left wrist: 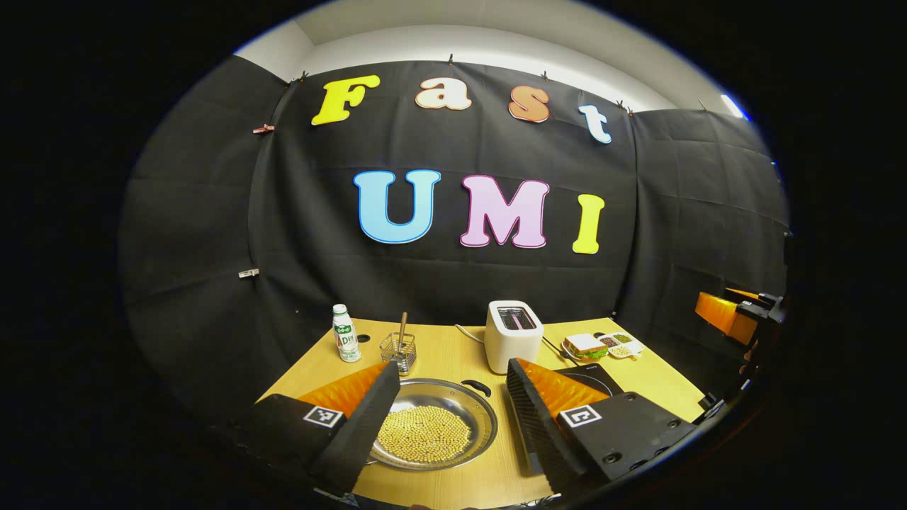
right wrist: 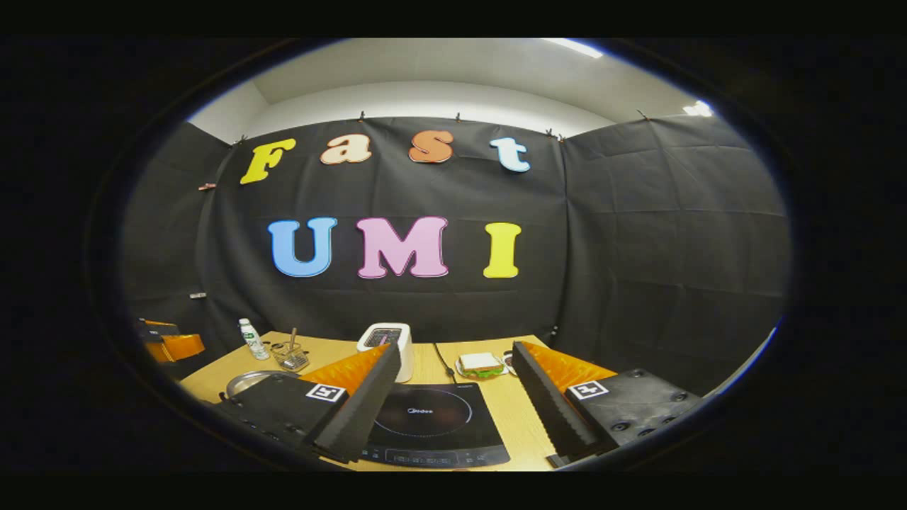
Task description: First push the handle of the pot to place it horizontally, then grasp the pot with both hands and set it on the induction cooktop.
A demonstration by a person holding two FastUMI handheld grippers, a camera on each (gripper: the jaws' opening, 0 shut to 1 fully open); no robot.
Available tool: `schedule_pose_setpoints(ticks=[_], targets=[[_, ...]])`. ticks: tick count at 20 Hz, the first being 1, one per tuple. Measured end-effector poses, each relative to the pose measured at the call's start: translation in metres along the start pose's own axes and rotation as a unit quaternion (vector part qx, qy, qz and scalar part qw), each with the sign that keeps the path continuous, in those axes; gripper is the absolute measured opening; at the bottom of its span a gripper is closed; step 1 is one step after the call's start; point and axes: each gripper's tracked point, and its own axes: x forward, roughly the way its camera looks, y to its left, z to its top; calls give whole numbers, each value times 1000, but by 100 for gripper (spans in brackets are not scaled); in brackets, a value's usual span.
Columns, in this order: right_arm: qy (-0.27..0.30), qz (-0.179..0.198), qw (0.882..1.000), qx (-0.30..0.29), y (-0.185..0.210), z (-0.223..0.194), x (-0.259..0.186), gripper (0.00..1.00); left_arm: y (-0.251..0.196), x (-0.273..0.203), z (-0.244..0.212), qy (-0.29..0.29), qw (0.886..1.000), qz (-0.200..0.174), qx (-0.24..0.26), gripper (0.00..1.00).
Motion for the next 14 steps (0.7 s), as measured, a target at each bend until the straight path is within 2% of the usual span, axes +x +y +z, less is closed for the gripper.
schedule_pose_setpoints(ticks=[10, 12, 14], targets=[[5, 6, 1000, -8, 11, -6, 2, 98, 9, 6, -19, 33, 999, -9, -3, 95], [5, 9, 1000, -18, 14, -7, -1, 98, 7, 6, -28, 54, 998, -21, -20, 88], [6, 13, 1000, -22, 19, -9, -4, 98, 10, 6, -36, 71, 996, -33, -39, 75]])
